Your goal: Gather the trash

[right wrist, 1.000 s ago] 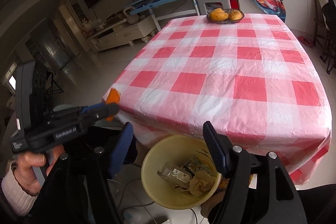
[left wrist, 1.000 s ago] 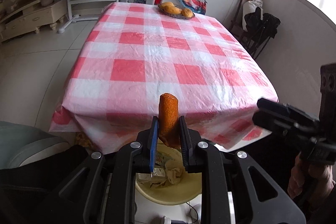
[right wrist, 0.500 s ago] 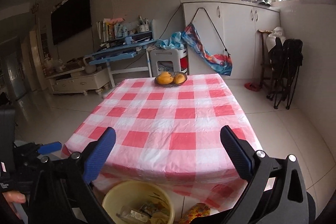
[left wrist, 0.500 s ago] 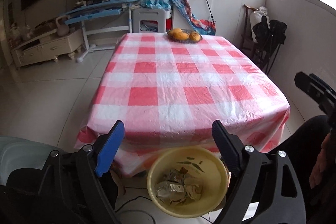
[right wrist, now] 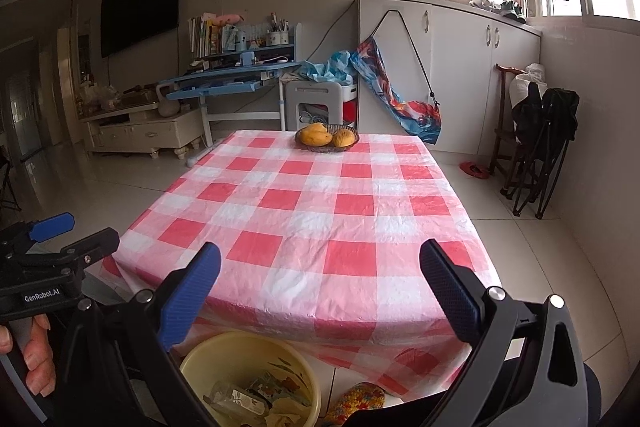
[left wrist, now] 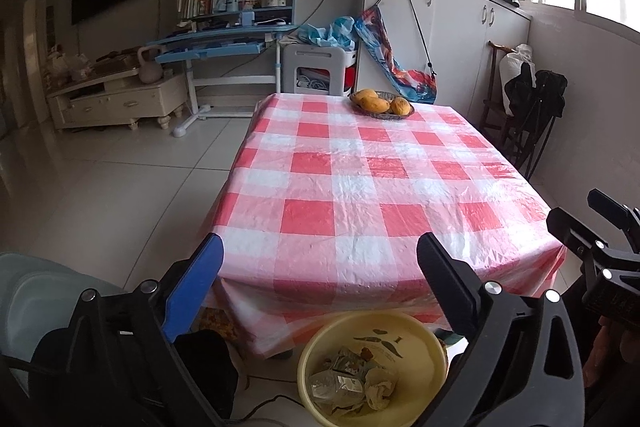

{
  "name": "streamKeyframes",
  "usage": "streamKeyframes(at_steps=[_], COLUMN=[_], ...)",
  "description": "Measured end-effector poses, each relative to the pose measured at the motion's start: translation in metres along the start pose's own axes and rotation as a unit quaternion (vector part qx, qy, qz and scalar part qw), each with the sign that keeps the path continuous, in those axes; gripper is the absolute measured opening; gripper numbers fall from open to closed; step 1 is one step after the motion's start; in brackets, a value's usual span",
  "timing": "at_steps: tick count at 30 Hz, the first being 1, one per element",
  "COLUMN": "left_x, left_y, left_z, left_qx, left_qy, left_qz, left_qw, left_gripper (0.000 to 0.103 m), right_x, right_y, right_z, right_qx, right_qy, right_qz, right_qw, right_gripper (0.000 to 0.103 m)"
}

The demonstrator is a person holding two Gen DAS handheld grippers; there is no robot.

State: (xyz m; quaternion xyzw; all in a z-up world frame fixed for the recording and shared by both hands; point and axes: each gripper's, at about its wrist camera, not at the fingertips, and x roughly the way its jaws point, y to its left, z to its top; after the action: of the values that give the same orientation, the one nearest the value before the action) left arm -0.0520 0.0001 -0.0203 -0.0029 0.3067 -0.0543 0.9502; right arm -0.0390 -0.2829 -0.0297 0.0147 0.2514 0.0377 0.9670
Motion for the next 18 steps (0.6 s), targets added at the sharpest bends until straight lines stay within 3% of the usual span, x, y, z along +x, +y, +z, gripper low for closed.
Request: streamKeyframes(at_steps=[18], left_x=[-0.0008], left_y=[-0.0040], left_z=[0.0013], left_qx=[0.008], left_qy=[-0.005], left_qz=[0.014], left_qw=[0.9999], left_gripper=[0.096], right_x=[-0.0004], right_y=[0.0027], right_z=[-0.0004], right_qx=[-0.008], right_qy=[0.000], right_qz=[-0.004], right_qw=[1.000], right_gripper=[0.095])
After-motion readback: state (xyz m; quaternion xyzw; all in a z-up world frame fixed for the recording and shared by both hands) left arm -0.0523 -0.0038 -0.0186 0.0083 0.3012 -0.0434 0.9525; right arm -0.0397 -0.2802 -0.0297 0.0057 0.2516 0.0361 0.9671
